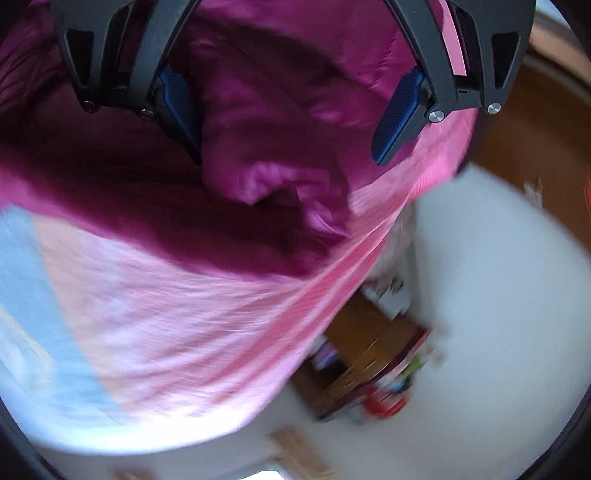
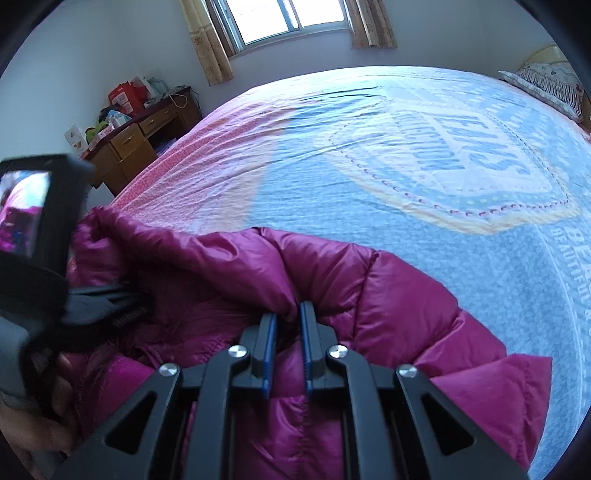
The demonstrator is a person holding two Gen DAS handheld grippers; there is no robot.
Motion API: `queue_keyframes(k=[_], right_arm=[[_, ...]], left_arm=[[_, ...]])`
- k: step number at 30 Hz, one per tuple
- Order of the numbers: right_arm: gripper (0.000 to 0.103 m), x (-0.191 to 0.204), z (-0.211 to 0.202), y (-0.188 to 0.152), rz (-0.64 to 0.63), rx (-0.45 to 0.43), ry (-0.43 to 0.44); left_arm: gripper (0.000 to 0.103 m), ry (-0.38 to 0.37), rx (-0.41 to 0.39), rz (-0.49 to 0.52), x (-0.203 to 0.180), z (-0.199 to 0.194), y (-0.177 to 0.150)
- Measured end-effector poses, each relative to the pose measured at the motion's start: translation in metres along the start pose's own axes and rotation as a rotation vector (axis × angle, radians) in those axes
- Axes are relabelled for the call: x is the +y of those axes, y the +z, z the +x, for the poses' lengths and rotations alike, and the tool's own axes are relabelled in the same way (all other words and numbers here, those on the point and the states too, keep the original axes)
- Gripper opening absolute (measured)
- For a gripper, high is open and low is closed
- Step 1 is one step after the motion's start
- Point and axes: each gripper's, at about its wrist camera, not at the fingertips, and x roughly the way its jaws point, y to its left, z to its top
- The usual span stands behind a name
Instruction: Fold large clothes
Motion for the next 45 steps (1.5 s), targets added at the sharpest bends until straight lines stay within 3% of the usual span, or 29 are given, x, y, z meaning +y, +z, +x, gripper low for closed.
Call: queue_keyframes(k=[5, 8, 11, 13, 19, 20, 21, 23, 24, 27, 29, 30, 32, 34, 36, 38, 45], right_arm=[[0.012, -0.003, 0.0, 0.0, 0.019, -0.001, 0.019], [0.012, -0.002, 0.0, 0.0, 0.018, -0.002, 0.016], [0.012, -0.002, 0.0, 0.0, 0.017, -0.001, 0.015], [0.012, -0.001, 0.0, 0.0, 0.011, 0.0, 0.008], [0.021, -0.009, -0.012, 0.002, 0.046, 0.041, 0.031], [0.022, -0.014, -0.029, 0.002, 0.087, -0.004, 0.005], [0.029, -0.018, -0.048, 0.003, 0.122, -0.086, -0.018], [0.029, -0.016, -0.077, 0.008, 0.152, -0.212, -0.063], [0.029, -0.008, -0.082, 0.016, 0.14, -0.225, -0.065], [0.029, 0.022, -0.067, 0.042, 0.081, -0.181, -0.003], [0.033, 0.043, -0.042, 0.055, 0.036, -0.13, -0.011], [0.04, 0.051, -0.028, 0.057, 0.01, -0.089, 0.001], [0.042, 0.063, 0.003, 0.047, -0.054, 0.043, 0.037], [0.042, 0.069, 0.034, 0.021, -0.151, 0.164, -0.014], [0.042, 0.078, 0.028, 0.001, -0.287, 0.061, -0.066], [0.042, 0.084, 0.026, -0.001, -0.319, 0.055, -0.11], [0.043, 0.084, 0.023, -0.003, -0.322, 0.048, -0.112]], left_arm=[[0.088, -0.22, 0.067, -0.269, 0.077, 0.015, -0.035], [0.089, -0.289, 0.044, -0.396, 0.099, 0.017, -0.06], [0.094, -0.431, 0.055, -0.514, 0.107, 0.037, -0.074], [0.101, -0.404, 0.042, -0.485, 0.097, 0.042, -0.069], [0.101, -0.404, -0.001, -0.525, 0.097, 0.039, -0.078], [0.101, -0.408, -0.008, -0.532, 0.099, 0.039, -0.082], [0.101, -0.405, -0.011, -0.534, 0.099, 0.038, -0.082], [0.101, -0.387, -0.012, -0.53, 0.098, 0.035, -0.083], [0.101, -0.383, -0.011, -0.526, 0.098, 0.035, -0.083], [0.101, -0.386, -0.01, -0.525, 0.098, 0.036, -0.083], [0.101, -0.393, -0.012, -0.519, 0.099, 0.036, -0.084], [0.101, -0.399, -0.014, -0.517, 0.099, 0.036, -0.085], [0.101, -0.407, -0.012, -0.51, 0.1, 0.037, -0.085], [0.101, -0.412, -0.007, -0.49, 0.1, 0.035, -0.084], [0.101, -0.414, 0.018, -0.451, 0.102, 0.029, -0.083], [0.101, -0.403, 0.025, -0.41, 0.109, 0.012, -0.087], [0.101, -0.381, -0.137, -0.473, 0.168, -0.054, -0.094]])
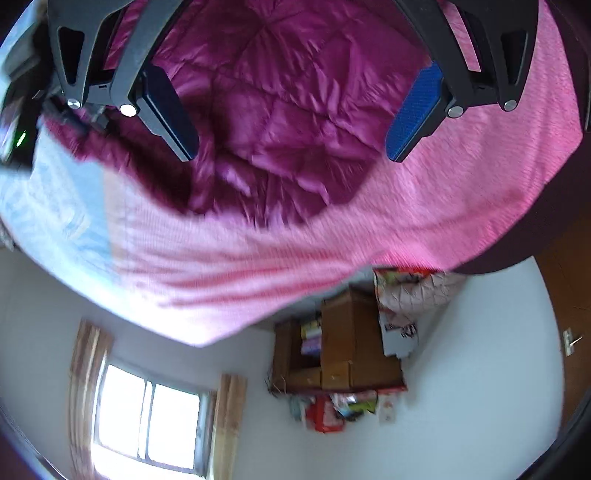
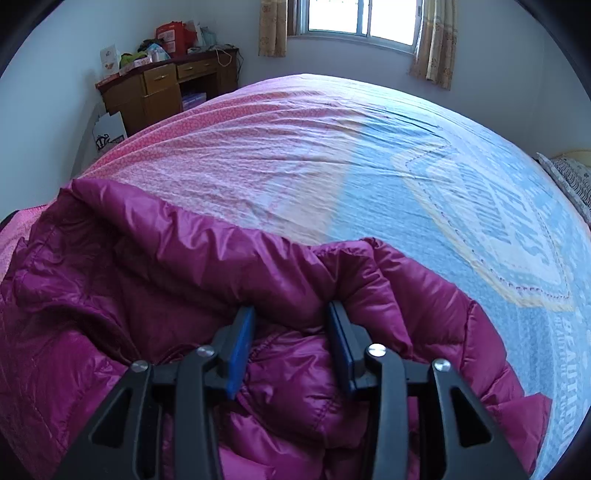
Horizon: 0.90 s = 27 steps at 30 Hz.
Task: Fold large clothes
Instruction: 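Lower the folded collar onto the jacket and open both tools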
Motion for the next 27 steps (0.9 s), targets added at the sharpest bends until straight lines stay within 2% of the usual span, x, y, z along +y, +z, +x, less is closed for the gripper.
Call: queue_keyframes(k=[3, 6, 8, 11, 14, 15, 16, 17, 21, 23, 25, 27], right_arm=[[0.043, 0.0, 0.002, -0.002, 0.006, -0.006, 0.007], [0.044, -0.002, 0.001, -0.003, 0.023, -0.012, 0.028], [0.044, -0.004, -0.001, -0.005, 0.03, -0.015, 0.037], [0.044, -0.003, 0.0, -0.004, 0.033, -0.017, 0.039], [0.044, -0.003, 0.001, -0.004, 0.036, -0.019, 0.045], [0.046, -0.005, 0.0, -0.005, 0.038, -0.02, 0.051], [0.047, -0.005, -0.001, -0.005, 0.04, -0.022, 0.06], [0.048, -0.005, -0.002, -0.005, 0.041, -0.025, 0.067], [0.052, -0.015, -0.015, -0.008, 0.101, -0.054, 0.139], [0.052, -0.031, -0.037, -0.011, 0.188, -0.118, 0.196], [0.053, -0.043, -0.054, -0.009, 0.219, -0.171, 0.144], [0.057, -0.051, -0.053, -0.002, 0.209, -0.152, 0.082]], left_arm=[[0.101, -0.016, -0.028, -0.033, -0.009, 0.001, 0.03], [0.101, -0.029, -0.042, 0.029, -0.048, 0.023, 0.056], [0.101, 0.015, -0.034, 0.081, -0.068, 0.043, 0.059], [0.101, 0.101, 0.04, 0.167, -0.083, 0.083, 0.043], [0.101, 0.204, 0.107, 0.173, -0.07, 0.124, 0.014], [0.102, 0.186, 0.147, 0.16, -0.063, 0.139, 0.003], [0.102, 0.132, 0.18, 0.124, -0.055, 0.148, -0.001], [0.102, 0.121, 0.172, 0.106, -0.052, 0.146, 0.001], [0.102, 0.142, 0.158, 0.125, -0.053, 0.146, 0.0], [0.102, 0.144, 0.154, 0.126, -0.054, 0.148, -0.001], [0.102, 0.142, 0.156, 0.123, -0.055, 0.147, -0.001], [0.102, 0.144, 0.154, 0.125, -0.056, 0.146, -0.002]])
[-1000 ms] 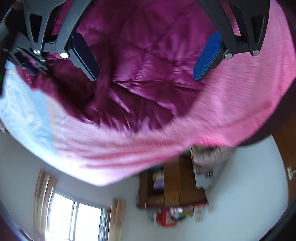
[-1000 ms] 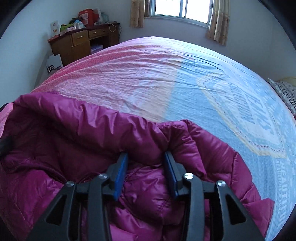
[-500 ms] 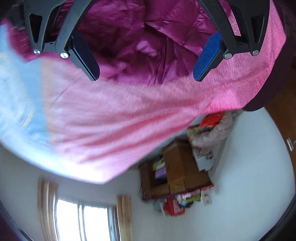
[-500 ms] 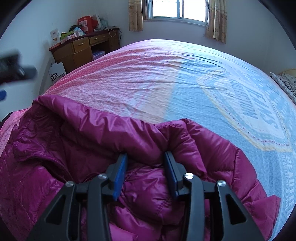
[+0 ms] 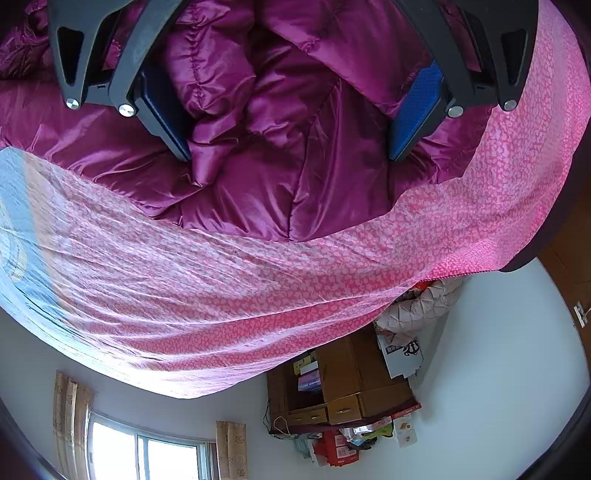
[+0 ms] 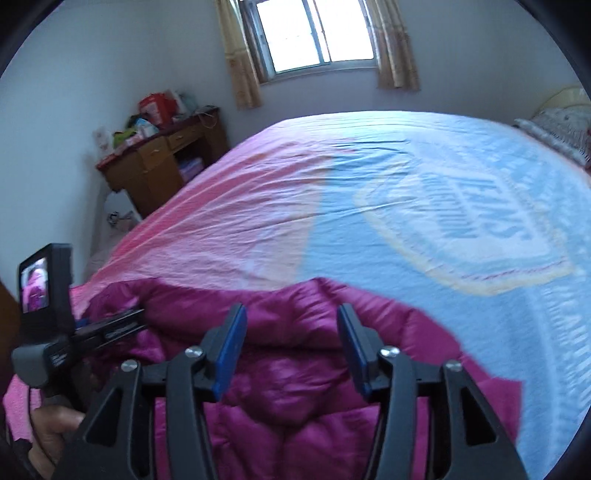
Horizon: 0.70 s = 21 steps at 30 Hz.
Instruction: Fold large clothes
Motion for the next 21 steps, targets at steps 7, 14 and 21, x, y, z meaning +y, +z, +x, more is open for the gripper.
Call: queue_keyframes(k=[7, 14, 21], right_arm=[[0.06, 0.001, 0.057, -0.013, -0.116, 0.181, -0.1], [0.059, -0.009, 0.033, -0.013, -0.058, 0.098, -0.081], [0.069, -0.058, -0.152, -0.032, -0.026, -0.241, -0.074]], left_arm=[[0.102, -0.018, 0.007, -0.01, 0.0, -0.001, 0.001], [0.102, -0.105, 0.026, -0.043, 0.012, 0.0, 0.002], [0.102, -0.384, -0.039, 0.032, 0.062, -0.067, -0.017]])
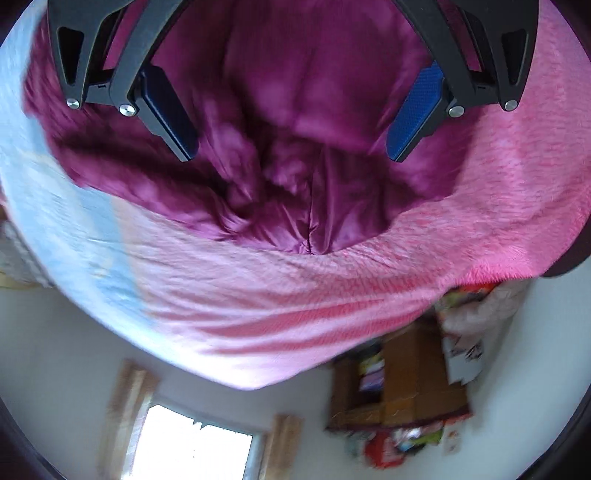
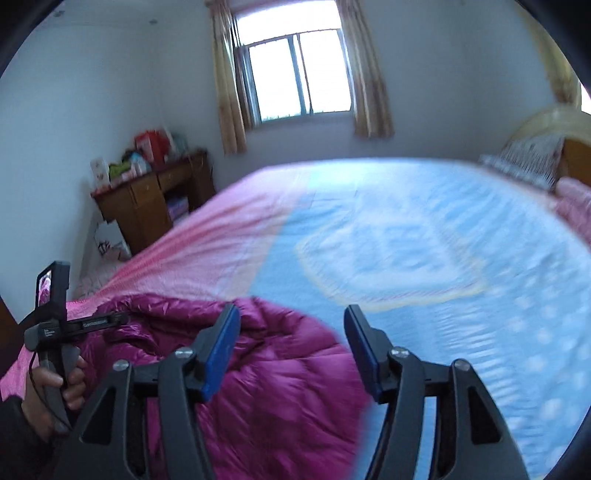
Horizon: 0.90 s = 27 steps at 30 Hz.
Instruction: Fold large clothes
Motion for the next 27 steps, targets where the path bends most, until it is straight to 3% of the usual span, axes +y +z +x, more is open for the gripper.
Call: queue_keyframes(k=[3, 8, 10, 13, 17, 20, 25, 27], right_arm=[[0.08, -0.035, -0.09, 0.005, -0.017, -0.119, -0.056], [0.082, -0.076, -0.222, -0.001, 0.004, -0.267, -0.148], [0.082, -0.084, -0.252, -0.005, 0.013, -0.297, -0.129], [0.082, -0.09, -0.28, -0.015, 0.028, -0.281, -0.013], [0.082, -0.084, -0.26, -0.043, 0.076, -0.118, 0.215], [0.082, -0.068, -0.218, -0.084, 0.128, 0.102, 0.354], [0.078, -0.033, -0.142, -0.161, 0.2, 0.453, 0.483], [0.078, -0.015, -0.124, -0.187, 0.192, 0.543, 0.51]], left_arm=[[0.102, -0.049, -0.075, 0.037, 0.016, -0.051, -0.018], [0.102, -0.11, -0.166, 0.062, 0.058, -0.137, -0.052], [0.102, -0.108, -0.195, 0.071, 0.076, -0.168, -0.062], [0.102, -0.082, -0.231, 0.087, 0.096, -0.206, -0.074], [0.102, -0.08, -0.277, 0.102, 0.122, -0.254, -0.09], [0.102, -0.059, -0.304, 0.11, 0.134, -0.281, -0.099], [0.102, -0.038, -0.354, 0.112, 0.149, -0.311, -0.106], [0.102, -0.038, -0.373, 0.083, 0.156, -0.316, -0.103]])
